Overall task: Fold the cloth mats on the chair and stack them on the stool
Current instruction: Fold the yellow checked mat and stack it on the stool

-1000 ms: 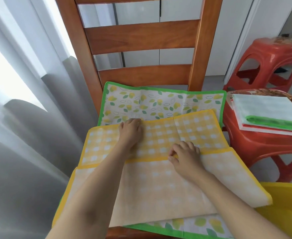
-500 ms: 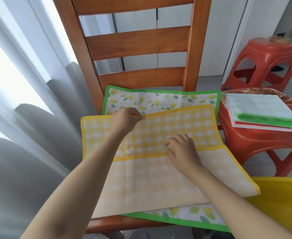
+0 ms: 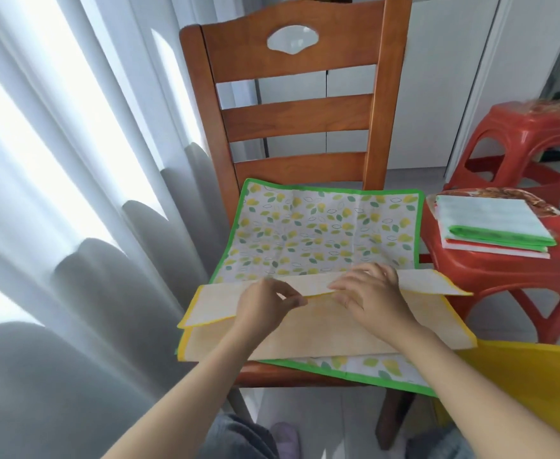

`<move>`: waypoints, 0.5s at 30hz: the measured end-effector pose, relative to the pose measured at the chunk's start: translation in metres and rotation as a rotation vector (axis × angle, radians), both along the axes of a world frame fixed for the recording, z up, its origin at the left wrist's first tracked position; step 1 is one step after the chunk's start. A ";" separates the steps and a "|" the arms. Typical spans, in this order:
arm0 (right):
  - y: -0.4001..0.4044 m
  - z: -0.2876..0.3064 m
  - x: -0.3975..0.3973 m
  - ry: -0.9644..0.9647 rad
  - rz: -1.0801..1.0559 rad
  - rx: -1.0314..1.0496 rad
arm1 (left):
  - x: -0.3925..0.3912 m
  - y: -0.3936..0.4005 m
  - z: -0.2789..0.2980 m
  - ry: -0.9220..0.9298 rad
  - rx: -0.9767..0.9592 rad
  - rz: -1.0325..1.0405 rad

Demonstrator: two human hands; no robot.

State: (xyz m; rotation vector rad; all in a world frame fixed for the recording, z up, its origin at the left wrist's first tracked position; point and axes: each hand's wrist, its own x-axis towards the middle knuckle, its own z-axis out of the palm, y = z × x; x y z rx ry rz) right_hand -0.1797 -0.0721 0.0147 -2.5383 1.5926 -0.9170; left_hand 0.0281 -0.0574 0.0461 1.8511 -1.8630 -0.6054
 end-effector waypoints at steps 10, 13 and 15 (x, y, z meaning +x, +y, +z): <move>0.026 -0.030 -0.009 0.165 0.102 0.376 | -0.005 0.024 -0.040 -0.049 0.126 -0.080; 0.029 -0.036 -0.008 0.159 0.087 0.400 | -0.003 0.020 -0.046 -0.094 0.151 -0.090; 0.030 -0.039 -0.007 0.152 0.090 0.399 | 0.000 0.016 -0.048 -0.131 0.169 -0.120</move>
